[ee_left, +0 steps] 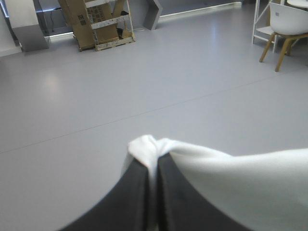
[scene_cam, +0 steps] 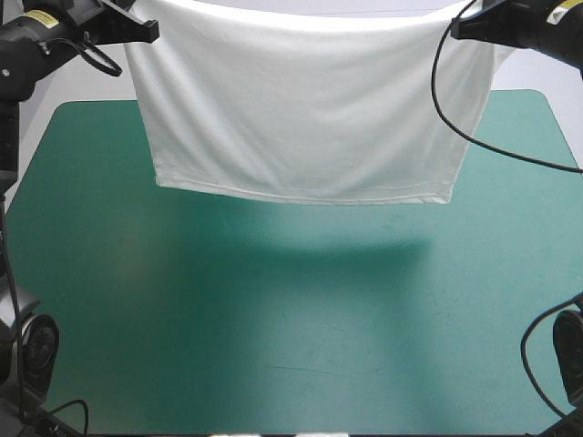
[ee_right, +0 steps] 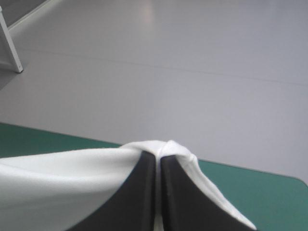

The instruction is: Fold the cloth

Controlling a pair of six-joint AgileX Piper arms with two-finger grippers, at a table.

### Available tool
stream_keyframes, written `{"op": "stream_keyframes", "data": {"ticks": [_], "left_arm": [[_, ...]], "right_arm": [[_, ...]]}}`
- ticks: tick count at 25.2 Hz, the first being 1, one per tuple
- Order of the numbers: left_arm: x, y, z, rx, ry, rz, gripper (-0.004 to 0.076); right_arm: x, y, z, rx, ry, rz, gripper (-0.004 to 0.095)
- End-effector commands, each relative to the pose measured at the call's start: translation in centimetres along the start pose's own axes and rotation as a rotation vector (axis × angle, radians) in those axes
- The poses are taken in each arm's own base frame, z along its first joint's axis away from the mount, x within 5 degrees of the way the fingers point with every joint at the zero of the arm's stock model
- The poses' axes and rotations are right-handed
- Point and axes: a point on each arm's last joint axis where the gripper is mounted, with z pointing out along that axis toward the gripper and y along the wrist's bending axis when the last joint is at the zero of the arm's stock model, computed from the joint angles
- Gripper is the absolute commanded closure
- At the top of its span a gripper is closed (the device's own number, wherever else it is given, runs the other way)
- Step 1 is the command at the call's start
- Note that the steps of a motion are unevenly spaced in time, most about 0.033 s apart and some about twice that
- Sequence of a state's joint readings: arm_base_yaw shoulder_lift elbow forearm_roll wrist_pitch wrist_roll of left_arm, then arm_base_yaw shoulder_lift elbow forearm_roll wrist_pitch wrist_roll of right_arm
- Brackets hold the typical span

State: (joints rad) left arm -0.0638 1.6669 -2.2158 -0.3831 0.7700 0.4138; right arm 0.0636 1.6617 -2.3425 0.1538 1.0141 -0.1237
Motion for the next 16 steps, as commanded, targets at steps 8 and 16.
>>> {"op": "stream_keyframes", "data": {"ticks": [8,16], "left_arm": [[0.3,2.5,5.0,-0.170,-0.298,0.045,0.0703],[2.4,2.2,6.5,-0.105,-0.140,0.101,0.0703]], "right_arm": [[-2.1,-1.0,6.3,0.004,-0.477,0.034,0.0925],[0.9,-0.7,8.5,-0.035,-0.190,-0.027,0.0925]]}}
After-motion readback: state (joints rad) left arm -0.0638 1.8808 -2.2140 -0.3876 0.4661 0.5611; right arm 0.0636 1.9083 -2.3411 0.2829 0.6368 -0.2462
